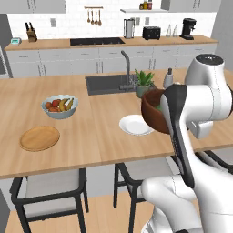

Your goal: Pick the chicken drumstick and broccoli from their plates and place them in the bowl. Then put the bowl in the fridge.

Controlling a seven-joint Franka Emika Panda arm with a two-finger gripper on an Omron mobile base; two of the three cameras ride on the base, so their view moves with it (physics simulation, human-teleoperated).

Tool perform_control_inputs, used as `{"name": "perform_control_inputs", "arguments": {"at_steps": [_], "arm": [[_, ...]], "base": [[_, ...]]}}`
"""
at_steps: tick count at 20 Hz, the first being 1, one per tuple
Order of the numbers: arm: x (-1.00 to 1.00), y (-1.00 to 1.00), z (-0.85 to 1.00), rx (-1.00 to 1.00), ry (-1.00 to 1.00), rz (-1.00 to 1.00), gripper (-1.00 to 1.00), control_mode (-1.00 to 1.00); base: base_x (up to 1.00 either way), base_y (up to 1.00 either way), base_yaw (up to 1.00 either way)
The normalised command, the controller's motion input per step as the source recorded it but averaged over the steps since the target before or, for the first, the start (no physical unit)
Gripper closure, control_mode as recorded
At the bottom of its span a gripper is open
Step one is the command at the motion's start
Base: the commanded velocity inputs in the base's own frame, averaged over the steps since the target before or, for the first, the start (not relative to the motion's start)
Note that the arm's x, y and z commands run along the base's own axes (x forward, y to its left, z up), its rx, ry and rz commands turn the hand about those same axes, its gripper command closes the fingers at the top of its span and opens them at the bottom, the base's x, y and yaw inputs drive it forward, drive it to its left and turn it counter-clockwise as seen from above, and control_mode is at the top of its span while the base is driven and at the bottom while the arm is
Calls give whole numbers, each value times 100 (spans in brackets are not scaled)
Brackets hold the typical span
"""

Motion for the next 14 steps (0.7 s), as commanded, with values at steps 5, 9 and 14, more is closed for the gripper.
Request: {"name": "perform_control_inputs", "arguments": {"at_steps": [5,9,14], "arm": [[-3,-3,0,0,0,0,100,-100],[0,0,0,0,0,0,100,-100],[-1,0,0,0,0,0,100,100]], "base": [[0,0,0],[0,0,0],[-15,0,0]]}}
